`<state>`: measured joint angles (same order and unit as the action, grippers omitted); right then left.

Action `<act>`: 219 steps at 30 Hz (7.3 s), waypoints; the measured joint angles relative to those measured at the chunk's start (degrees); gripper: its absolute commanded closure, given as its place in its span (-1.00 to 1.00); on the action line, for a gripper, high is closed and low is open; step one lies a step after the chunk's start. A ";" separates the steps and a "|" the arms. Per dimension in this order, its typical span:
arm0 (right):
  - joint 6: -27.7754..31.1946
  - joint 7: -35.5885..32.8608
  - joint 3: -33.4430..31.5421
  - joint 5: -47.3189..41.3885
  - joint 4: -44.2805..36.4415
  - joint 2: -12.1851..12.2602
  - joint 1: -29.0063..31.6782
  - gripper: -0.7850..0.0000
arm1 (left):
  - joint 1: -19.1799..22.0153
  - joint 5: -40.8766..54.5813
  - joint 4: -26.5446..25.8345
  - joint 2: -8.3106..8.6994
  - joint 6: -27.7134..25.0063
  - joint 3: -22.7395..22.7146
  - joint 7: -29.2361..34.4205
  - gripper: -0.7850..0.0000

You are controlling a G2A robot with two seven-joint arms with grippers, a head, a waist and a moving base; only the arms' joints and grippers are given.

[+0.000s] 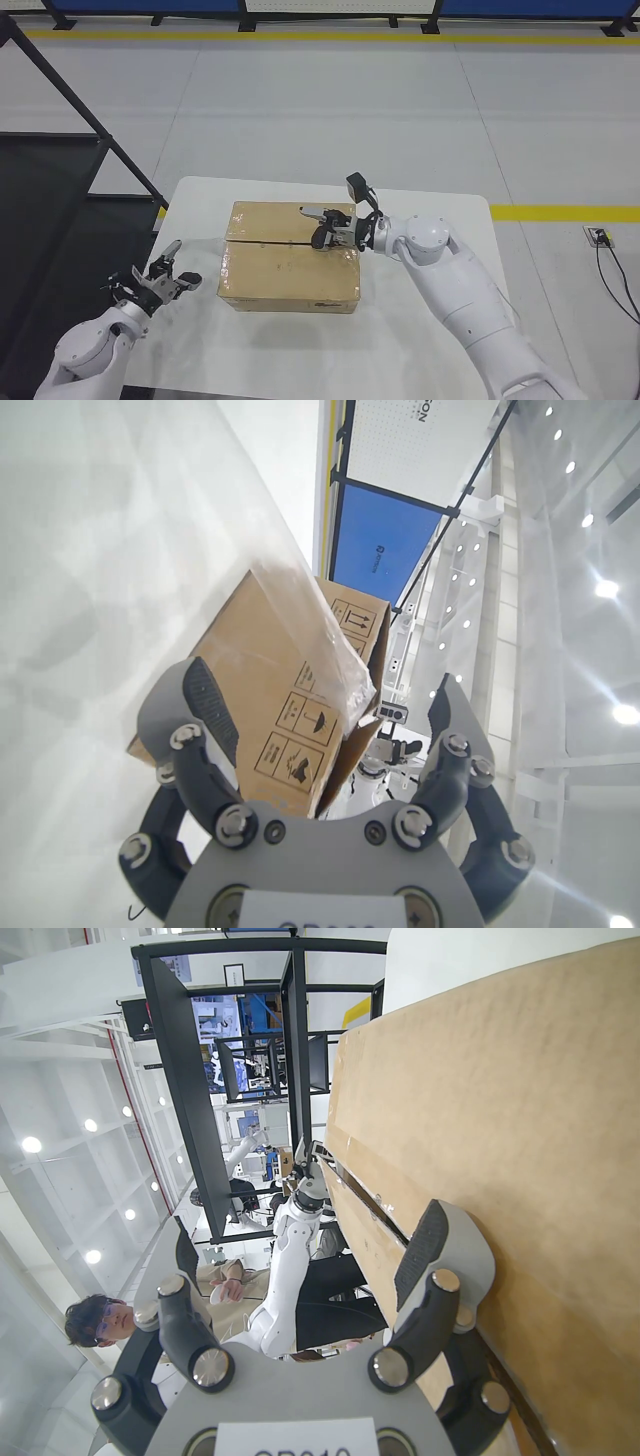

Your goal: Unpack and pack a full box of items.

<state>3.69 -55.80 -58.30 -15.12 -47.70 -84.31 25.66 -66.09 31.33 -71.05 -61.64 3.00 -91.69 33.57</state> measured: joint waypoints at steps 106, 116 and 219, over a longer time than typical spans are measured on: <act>3.02 8.48 -21.45 -1.16 -27.63 7.05 25.22 -1.00 | -1.37 -25.90 -26.74 -4.18 -21.35 7.45 -15.72 -1.00; 4.67 6.94 -26.90 -3.86 -29.83 8.62 31.18 -1.00 | 1.46 -27.05 -23.88 -4.85 -19.75 11.84 -14.82 -1.00; 8.64 16.29 -30.02 -8.70 -30.10 11.90 37.87 -1.00 | 50.22 -8.26 33.82 -13.73 -17.03 37.02 25.00 -1.00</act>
<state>12.33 -39.51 -88.32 -23.82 -77.81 -72.41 63.53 -15.88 23.07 -37.23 -75.37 -14.03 -54.67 58.57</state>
